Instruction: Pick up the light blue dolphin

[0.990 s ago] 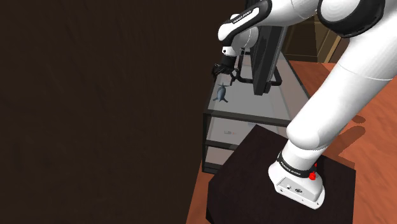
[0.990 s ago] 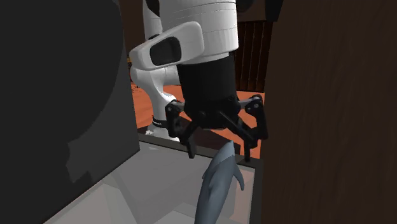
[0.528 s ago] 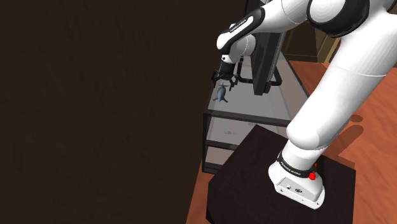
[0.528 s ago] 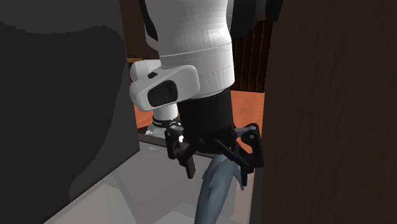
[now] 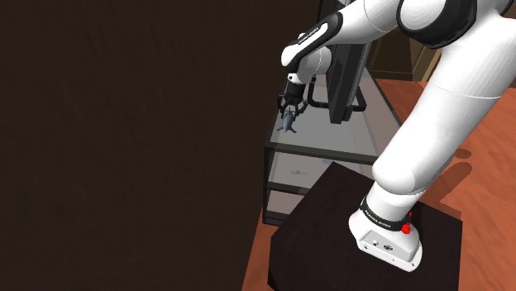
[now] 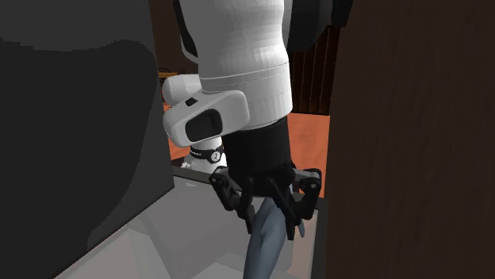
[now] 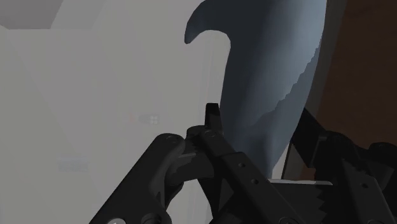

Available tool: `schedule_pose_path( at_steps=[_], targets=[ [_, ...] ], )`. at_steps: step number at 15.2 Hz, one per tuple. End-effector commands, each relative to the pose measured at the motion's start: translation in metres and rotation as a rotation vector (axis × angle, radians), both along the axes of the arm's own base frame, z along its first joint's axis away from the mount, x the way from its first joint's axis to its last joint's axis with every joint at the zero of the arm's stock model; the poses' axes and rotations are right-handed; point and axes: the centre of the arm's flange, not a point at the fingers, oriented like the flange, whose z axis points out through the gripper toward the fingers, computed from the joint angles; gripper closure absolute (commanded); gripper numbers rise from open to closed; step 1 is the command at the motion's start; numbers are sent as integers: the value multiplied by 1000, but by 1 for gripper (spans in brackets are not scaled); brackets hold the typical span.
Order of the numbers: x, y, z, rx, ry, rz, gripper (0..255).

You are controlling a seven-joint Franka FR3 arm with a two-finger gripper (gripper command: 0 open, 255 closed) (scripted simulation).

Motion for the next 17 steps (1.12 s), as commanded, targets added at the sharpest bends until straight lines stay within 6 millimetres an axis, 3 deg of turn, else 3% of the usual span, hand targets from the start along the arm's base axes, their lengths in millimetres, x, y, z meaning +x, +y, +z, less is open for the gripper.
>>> schedule_pose_path(
  at_steps=[1, 4, 17],
  targets=[
    [0, 0, 0, 0, 1, 0, 255],
    [0, 0, 0, 0, 1, 0, 255],
    [0, 0, 68, 0, 1, 0, 255]
  ],
)
